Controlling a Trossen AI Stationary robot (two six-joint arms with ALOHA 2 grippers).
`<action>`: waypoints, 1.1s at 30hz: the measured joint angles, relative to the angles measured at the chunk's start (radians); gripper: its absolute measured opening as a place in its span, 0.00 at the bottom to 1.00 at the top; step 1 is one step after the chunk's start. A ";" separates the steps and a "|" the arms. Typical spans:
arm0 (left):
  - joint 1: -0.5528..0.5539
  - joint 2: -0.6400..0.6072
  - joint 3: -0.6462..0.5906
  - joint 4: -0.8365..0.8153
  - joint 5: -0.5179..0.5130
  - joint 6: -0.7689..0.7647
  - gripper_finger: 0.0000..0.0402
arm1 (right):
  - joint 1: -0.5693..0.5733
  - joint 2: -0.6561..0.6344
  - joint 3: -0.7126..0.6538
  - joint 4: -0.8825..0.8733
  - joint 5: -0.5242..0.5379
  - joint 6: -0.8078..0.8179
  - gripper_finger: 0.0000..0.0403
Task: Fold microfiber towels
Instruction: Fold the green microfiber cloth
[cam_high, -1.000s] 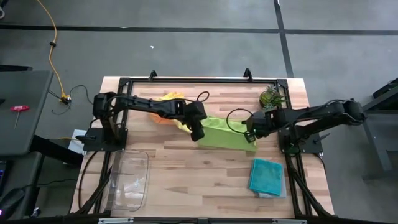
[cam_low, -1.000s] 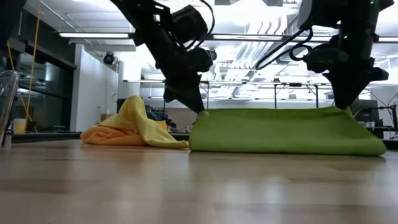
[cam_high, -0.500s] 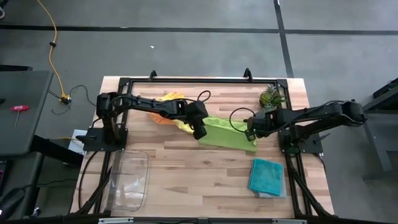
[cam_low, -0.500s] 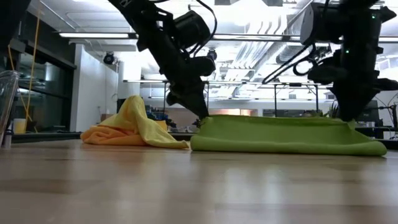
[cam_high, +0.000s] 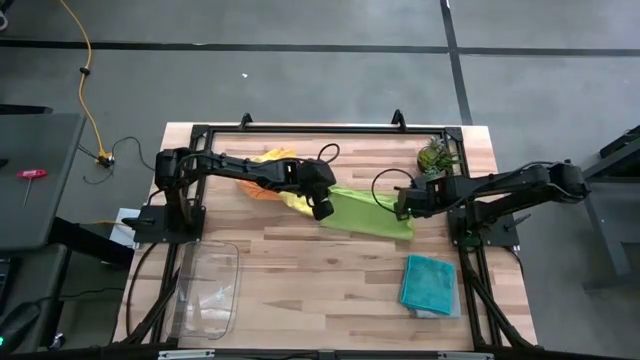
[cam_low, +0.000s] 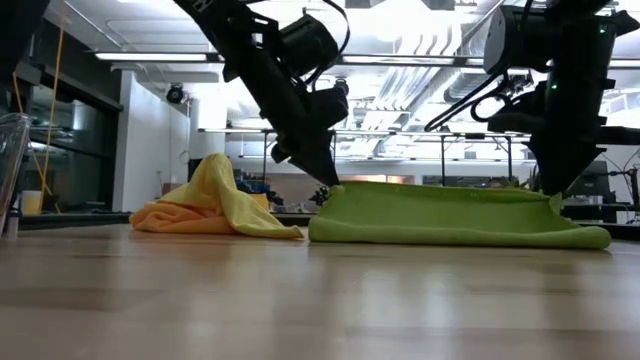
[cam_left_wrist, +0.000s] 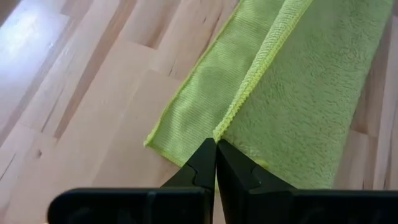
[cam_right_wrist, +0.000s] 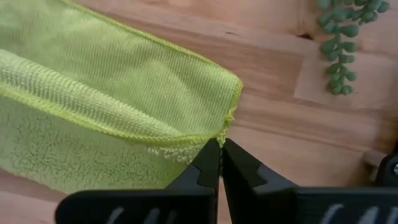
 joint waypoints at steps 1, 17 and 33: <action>0.000 0.001 0.000 -0.001 0.000 0.000 0.00 | 0.000 0.000 0.000 -0.001 0.002 0.011 0.00; -0.001 0.053 0.000 0.002 0.002 -0.024 0.00 | 0.000 0.000 0.000 -0.019 0.001 0.021 0.06; 0.020 0.052 0.000 0.006 0.000 0.002 0.00 | 0.001 -0.002 -0.001 0.085 0.015 -0.137 0.51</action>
